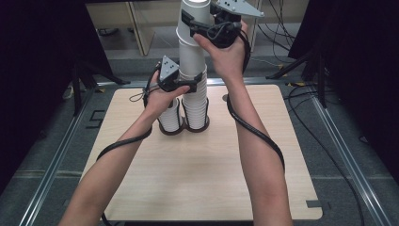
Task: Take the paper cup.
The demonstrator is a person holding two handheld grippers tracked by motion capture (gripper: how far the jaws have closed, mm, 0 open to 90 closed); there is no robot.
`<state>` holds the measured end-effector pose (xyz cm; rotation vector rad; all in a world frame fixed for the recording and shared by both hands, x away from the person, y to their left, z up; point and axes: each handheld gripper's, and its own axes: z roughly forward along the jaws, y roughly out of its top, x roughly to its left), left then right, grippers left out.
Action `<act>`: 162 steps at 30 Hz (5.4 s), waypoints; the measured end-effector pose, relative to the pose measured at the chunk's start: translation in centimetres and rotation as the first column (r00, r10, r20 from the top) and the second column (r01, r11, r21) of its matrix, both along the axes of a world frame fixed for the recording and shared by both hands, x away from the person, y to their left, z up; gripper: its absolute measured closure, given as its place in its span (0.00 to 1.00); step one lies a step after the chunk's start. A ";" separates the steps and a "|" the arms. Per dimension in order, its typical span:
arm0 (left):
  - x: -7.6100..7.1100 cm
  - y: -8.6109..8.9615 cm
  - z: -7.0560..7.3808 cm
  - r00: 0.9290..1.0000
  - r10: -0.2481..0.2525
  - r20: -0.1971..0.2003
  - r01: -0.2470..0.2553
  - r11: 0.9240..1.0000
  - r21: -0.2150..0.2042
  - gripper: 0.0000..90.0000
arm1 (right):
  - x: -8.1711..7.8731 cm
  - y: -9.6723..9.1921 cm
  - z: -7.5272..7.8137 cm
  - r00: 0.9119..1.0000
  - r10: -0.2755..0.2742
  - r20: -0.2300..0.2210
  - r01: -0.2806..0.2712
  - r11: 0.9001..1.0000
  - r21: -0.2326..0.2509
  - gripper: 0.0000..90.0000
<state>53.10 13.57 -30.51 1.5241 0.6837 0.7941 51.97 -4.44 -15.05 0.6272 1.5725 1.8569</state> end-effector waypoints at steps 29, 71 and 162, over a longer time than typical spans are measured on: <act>-1.3 0.3 0.5 0.999 -0.006 0.033 0.005 1.000 0.021 0.00 | -1.4 -2.3 -0.4 1.000 0.004 0.019 -0.004 1.000 0.024 0.29; -7.7 2.1 1.8 0.991 -0.082 0.108 0.081 0.997 0.017 0.00 | -4.4 -5.1 -2.3 0.999 -0.017 0.032 0.017 1.000 0.000 0.29; -16.9 2.6 -10.0 0.965 -0.252 -0.078 0.260 0.959 0.112 0.00 | -13.2 -5.5 -22.4 0.969 0.066 -0.238 -0.096 0.988 -0.119 0.28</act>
